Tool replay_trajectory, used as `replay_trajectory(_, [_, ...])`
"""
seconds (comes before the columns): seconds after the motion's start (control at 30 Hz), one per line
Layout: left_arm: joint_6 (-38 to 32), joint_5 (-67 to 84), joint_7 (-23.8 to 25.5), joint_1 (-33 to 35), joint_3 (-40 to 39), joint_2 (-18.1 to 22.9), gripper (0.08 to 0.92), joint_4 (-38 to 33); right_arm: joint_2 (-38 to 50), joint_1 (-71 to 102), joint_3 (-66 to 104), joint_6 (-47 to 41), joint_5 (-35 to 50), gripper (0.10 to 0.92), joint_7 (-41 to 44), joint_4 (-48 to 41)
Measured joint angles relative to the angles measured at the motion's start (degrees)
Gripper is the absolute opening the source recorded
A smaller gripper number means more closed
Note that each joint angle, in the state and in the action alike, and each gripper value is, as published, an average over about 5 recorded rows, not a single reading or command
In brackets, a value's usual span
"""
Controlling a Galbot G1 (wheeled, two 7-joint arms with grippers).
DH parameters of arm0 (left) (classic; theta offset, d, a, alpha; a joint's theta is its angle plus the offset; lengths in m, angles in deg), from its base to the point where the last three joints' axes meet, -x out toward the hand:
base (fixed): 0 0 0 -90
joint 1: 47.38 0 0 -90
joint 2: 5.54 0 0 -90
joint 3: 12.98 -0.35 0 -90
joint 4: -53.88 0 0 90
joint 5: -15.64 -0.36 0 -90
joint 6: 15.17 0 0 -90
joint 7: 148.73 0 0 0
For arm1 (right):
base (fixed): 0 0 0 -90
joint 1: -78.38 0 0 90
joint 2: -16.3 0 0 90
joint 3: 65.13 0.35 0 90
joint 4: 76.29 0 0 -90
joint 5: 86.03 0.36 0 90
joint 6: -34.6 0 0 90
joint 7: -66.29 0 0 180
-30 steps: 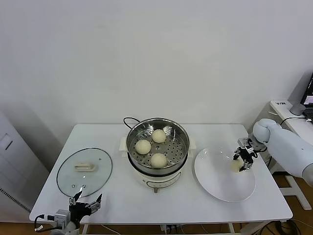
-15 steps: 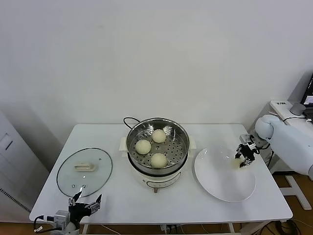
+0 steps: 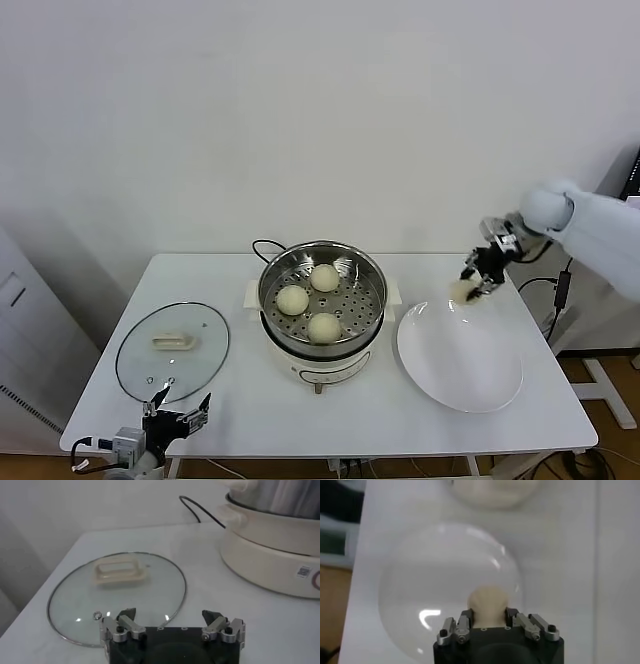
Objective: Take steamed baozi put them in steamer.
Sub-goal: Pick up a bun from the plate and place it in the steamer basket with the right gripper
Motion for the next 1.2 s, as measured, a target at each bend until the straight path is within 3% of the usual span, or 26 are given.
replay_trajectory(0.6, [0.01,-0.33,-0.02,-0.06,-0.15,0.00,0.823,-0.42,-10.79,-12.97,-10.75,-15.74,21.10,0.416,-10.41,8.87])
replay_trajectory(1.2, [-0.13,-0.13,-0.06,0.21,0.68,0.13,0.823,-0.49,-18.75,-9.46,-12.96,-22.92,27.65,0.416,-18.29,9.94])
